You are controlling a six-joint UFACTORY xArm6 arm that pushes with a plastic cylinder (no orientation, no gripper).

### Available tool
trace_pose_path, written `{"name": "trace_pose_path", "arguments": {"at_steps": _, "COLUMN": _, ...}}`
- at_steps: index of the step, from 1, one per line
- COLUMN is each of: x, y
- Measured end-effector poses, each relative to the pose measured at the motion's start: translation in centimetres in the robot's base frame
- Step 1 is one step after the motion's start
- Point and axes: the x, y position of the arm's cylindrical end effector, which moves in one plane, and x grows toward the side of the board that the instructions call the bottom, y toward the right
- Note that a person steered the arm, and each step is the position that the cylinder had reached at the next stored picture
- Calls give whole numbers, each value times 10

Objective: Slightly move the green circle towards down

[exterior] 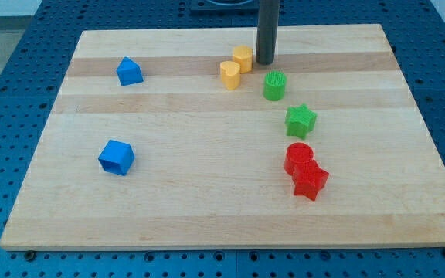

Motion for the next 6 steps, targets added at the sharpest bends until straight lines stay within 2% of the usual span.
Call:
{"name": "trace_pose_path", "arguments": {"at_steps": 1, "x": -10, "y": 1}}
{"name": "trace_pose_path", "arguments": {"at_steps": 4, "x": 27, "y": 58}}
{"name": "trace_pose_path", "arguments": {"at_steps": 6, "x": 35, "y": 62}}
